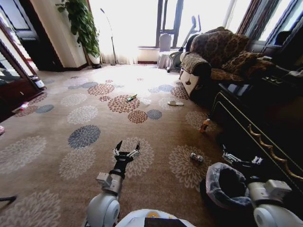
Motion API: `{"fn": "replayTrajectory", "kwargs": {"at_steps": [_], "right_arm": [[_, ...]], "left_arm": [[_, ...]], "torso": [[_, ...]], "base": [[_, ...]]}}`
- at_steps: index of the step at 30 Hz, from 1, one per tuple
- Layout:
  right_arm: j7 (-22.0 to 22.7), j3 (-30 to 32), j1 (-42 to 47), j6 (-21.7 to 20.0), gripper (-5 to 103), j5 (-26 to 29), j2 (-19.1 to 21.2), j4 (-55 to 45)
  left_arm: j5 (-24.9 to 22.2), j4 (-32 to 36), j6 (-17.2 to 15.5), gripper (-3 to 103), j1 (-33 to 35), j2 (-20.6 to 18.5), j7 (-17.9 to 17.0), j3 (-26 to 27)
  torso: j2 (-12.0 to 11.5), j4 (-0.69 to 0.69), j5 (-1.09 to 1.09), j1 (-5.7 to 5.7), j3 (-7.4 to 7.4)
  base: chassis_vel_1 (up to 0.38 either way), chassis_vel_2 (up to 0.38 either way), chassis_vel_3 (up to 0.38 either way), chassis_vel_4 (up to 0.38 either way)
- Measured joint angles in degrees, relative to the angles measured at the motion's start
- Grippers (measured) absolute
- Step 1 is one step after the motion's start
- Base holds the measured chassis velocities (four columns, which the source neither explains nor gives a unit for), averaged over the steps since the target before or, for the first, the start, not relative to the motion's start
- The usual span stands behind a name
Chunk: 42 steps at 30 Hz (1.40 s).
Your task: Pick up the trash from the ground and place it into the trash bin.
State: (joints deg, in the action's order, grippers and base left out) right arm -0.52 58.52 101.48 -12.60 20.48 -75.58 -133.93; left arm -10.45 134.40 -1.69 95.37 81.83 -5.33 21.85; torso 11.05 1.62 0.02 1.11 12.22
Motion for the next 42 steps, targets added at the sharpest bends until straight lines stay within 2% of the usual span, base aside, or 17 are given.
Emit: {"fn": "replayTrajectory", "kwargs": {"at_steps": [7, 13, 15, 18, 20, 22, 23, 25, 27, 28, 30, 37, 42], "right_arm": [[-0.56, 0.0, 0.12, -3.42, 100, -1.5, 0.8, -2.18], [-1.93, -0.05, 0.64, -3.44, 100, -2.96, 0.96, -2.32], [-3.24, 0.62, 0.83, -3.94, 100, -2.32, 1.21, -1.65], [-4.33, 1.12, 0.77, -5.31, 100, -0.54, 1.72, 0.1], [-4.3, 1.17, 0.58, -7.78, 100, 2.57, 3.03, 2.26], [-4.23, 1.13, 0.39, -8.98, 100, 3.26, 3.96, 3.23], [-4.55, 1.14, -0.05, -10.36, 100, 3.08, 5.59, 4.97], [-4.8, 1.18, -0.27, -10.88, 100, 2.82, 6.31, 5.7], [-6.17, 1.71, -1.16, -13.08, 100, 2.25, 9.64, 9.42], [-6.17, 1.71, -1.16, -13.08, 100, 2.25, 9.64, 9.42], [-7.26, 1.89, -1.49, -14.04, 100, 2.47, 12.56, 13.53], [-8.0, 1.04, -4.67, -12.73, 100, 2.63, 17.39, 24.28], [-7.96, 0.1, -7.26, -11.68, 100, 3.29, 18.25, 30.07]], "left_arm": [[-2.41, 0.2, 5.16, 100, -0.18, 1.01, -0.72, 0.17], [-2.64, 3.11, 3.75, 100, 0.29, 0.39, 1.98, 0.82], [-0.62, 3.68, 2.0, 100, 0.49, -0.22, 3.09, 1.58], [1.35, 3.69, 1.48, 100, 0.8, -0.67, 4.44, 2.34], [2.18, 3.73, 1.41, 100, 1.92, -0.69, 5.15, 2.51], [2.5, 3.74, 1.44, 100, 2.45, -0.47, 5.22, 2.51], [2.79, 3.52, 1.84, 100, 2.87, -0.11, 5.23, 2.43], [2.82, 3.29, 1.99, 100, 2.93, 0.01, 5.22, 2.38], [2.72, 2.39, 2.22, 100, 2.89, 0.24, 5.16, 2.13], [2.72, 2.39, 2.22, 100, 2.89, 0.24, 5.16, 2.13], [2.16, 1.5, 2.53, 100, 2.44, 0.28, 5.02, 1.93], [1.26, -1.93, 3.39, 100, 1.05, 0.7, 3.78, 1.17], [1.02, -3.14, 3.39, 100, 0.54, 0.73, 3.95, 0.97]], "torso": [[0.0, 0.0, -0.03, 0.0, 0.0], [0.0, 0.0, -0.02, 0.0, 0.0], [0.0, 0.0, -0.02, 0.0, 0.0], [0.0, -0.01, -0.02, 0.0, 0.0], [0.0, 0.0, -0.01, 0.0, 0.0], [0.0, 0.0, -0.01, 0.0, 0.0], [0.0, 0.0, -0.01, 0.0, 0.0], [0.0, 0.0, -0.01, 0.0, 0.0], [0.0, 0.0, -0.01, 0.0, 0.0], [0.0, 0.0, -0.01, 0.0, 0.0], [0.0, 0.0, -0.01, 0.0, 0.0], [0.0, 0.0, -0.01, 0.0, 0.0], [0.0, 0.0, -0.01, 0.0, 0.0]], "base": [[0.0, 0.0, 0.0, 0.0], [0.0, 0.0, 0.0, 0.0], [0.0, 0.0, 0.0, 0.0], [0.0, 0.0, 0.0, 0.0], [0.0, 0.0, 0.0, 0.0], [0.0, 0.0, 0.0, 0.0], [0.0, 0.0, 0.0, 0.0], [0.0, 0.0, 0.0, 0.0], [0.0, 0.0, 0.0, 0.0], [0.0, 0.0, 0.0, 0.0], [0.0, 0.0, 0.0, 0.0], [0.0, 0.0, 0.0, 0.0], [0.0, 0.0, 0.0, 0.0]]}}
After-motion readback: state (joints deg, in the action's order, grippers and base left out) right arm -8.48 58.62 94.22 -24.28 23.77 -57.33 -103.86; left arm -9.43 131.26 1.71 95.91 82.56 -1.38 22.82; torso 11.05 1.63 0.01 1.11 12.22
